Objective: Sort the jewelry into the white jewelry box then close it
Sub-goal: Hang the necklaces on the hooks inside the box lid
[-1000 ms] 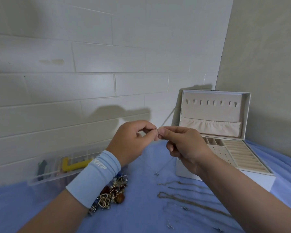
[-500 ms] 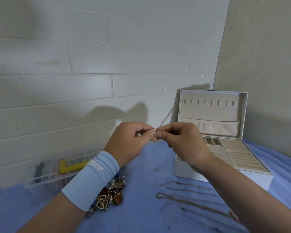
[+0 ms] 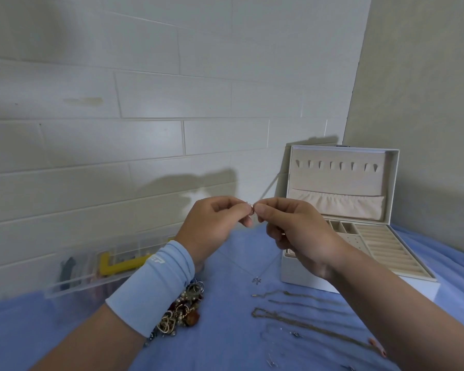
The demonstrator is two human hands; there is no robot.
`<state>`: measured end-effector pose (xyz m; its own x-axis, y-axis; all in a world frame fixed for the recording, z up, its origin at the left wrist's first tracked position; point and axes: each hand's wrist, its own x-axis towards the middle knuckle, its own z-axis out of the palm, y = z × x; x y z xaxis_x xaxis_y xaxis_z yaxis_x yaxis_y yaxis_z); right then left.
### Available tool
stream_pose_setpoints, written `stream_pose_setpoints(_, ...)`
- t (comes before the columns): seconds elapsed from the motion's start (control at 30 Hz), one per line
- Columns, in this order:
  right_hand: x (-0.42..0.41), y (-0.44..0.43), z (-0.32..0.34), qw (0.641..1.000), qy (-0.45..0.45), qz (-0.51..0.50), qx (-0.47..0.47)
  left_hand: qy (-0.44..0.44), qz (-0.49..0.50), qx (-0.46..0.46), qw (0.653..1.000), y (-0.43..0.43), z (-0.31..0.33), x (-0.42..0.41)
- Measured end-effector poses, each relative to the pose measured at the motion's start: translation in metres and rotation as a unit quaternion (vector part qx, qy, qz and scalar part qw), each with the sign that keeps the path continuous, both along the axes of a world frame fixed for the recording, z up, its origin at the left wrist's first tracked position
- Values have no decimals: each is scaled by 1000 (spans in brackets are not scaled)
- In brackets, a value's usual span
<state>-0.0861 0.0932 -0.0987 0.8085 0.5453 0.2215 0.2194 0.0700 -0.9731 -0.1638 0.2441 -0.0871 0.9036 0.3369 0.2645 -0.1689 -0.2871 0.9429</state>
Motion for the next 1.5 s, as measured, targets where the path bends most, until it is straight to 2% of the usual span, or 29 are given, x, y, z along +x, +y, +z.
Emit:
stream_pose_setpoints(0.13, -1, 0, 0, 998, -57, -32, -14, 69, -39, -100, 992, 1, -2, 3)
stream_pose_setpoints(0.23, 1, 0, -2, 992, -106, -64, -13, 96, -86, -218, 967, 3, -6, 7)
stream_pose_setpoints(0.3, 2, 0, -3, 982, -164, -87, -31, 102, -101, -263, 954, 5, -6, 7)
stream_pose_setpoints(0.67, 9, -5, -3, 979, -196, -49, -17, 145, -150, -194, 959, 9, -2, 4)
stream_pose_setpoints(0.77, 12, -8, -3, 979, -199, -45, -21, 152, -162, -200, 954, 10, 1, 3)
stream_pose_setpoints(0.93, 11, -5, -5, 964, -255, -64, -39, 161, -174, -221, 946, 9, 2, 2)
stream_pose_setpoints(1.07, 10, -6, -4, 968, -241, -42, -54, 158, -175, -228, 945, 8, 1, 3)
stream_pose_setpoints(1.3, 12, -4, -5, 982, -189, -17, -5, 149, -162, -218, 951, 9, 1, 3)
stream_pose_setpoints(1.43, 16, -9, -4, 971, -232, -31, -46, 147, -162, -204, 954, 12, 2, 3)
stream_pose_setpoints(1.5, 14, -10, -2, 952, -290, -52, -79, 162, -167, -192, 953, 15, 3, 3)
